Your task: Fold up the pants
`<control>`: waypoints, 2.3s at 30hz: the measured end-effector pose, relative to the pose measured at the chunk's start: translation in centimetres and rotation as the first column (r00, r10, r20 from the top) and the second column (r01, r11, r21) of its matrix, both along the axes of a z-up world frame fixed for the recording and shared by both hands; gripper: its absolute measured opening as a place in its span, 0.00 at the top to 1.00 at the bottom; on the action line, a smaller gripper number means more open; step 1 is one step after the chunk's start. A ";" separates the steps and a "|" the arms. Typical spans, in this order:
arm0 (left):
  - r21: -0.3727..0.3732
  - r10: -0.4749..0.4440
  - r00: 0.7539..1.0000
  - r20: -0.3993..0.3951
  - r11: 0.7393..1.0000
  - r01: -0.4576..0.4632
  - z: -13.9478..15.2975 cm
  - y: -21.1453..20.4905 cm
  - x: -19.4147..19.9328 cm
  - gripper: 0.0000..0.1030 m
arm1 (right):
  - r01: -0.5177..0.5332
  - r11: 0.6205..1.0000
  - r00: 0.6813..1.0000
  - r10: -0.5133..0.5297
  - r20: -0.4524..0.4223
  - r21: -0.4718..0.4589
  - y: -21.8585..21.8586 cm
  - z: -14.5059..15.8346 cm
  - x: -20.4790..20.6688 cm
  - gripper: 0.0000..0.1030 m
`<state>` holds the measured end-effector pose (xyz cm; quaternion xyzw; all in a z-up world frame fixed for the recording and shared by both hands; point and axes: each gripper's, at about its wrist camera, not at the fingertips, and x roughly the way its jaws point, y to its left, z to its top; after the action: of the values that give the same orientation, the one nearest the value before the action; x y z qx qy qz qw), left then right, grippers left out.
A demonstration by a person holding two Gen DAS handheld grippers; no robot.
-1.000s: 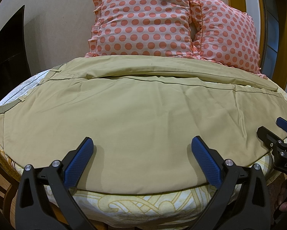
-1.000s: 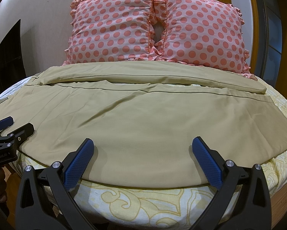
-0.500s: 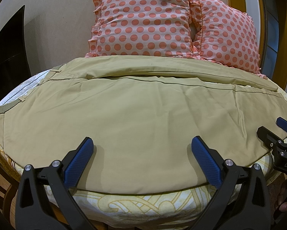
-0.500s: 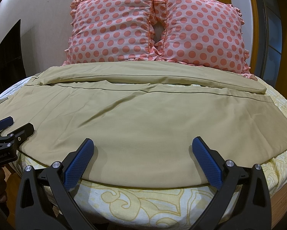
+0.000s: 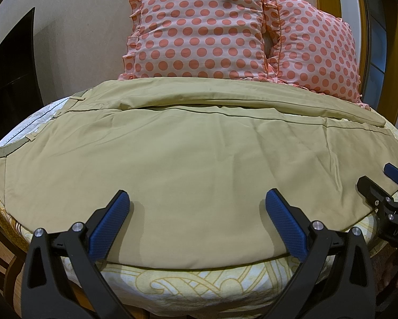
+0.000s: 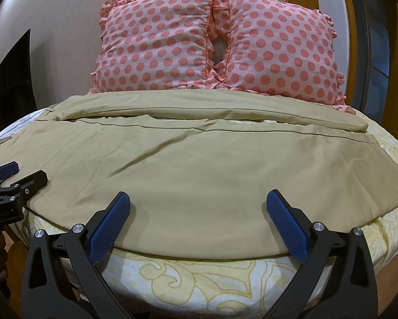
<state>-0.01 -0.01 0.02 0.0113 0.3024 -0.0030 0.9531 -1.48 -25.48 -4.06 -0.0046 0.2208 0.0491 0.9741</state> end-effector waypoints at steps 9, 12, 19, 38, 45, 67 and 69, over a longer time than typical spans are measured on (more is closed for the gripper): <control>-0.001 -0.013 0.999 -0.038 1.000 0.013 0.5 0.1 0.6 0.02 | -0.078 0.997 0.993 0.079 -0.084 0.013 -1.0 0.7 1.6 0.01; -0.010 -0.019 0.999 -0.045 1.000 0.019 1.6 0.7 1.1 0.02 | -0.033 0.998 0.997 0.036 -0.066 0.050 -4.4 4.0 3.6 0.01; 0.013 0.046 0.998 0.050 0.999 -0.047 4.9 1.7 3.1 0.02 | 0.286 0.952 0.956 -0.275 -0.107 0.111 -15.1 9.4 14.5 0.01; 0.009 0.040 0.999 0.015 0.999 -0.041 5.1 1.1 8.1 0.02 | 0.716 0.698 0.633 -0.642 -0.432 0.011 -25.3 3.9 38.4 0.47; -0.023 0.052 0.999 0.014 0.998 -0.052 5.0 1.7 7.3 0.02 | 0.576 0.754 0.810 -0.475 -0.344 0.316 -26.6 3.9 30.6 0.96; -0.206 0.082 0.996 0.017 0.976 -0.077 9.1 6.8 10.6 0.02 | 0.368 0.559 0.930 -0.239 -0.281 0.743 -27.9 -0.2 6.6 0.37; -0.245 0.089 0.996 0.006 0.966 -0.085 9.2 8.0 12.0 0.02 | 0.384 0.580 0.923 -0.259 -0.284 0.719 -28.0 -0.5 7.0 0.68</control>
<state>11.95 8.02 9.23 -0.1198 0.2920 0.0018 0.9489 5.47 -53.49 -4.57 0.4497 0.2481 -0.0398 0.8571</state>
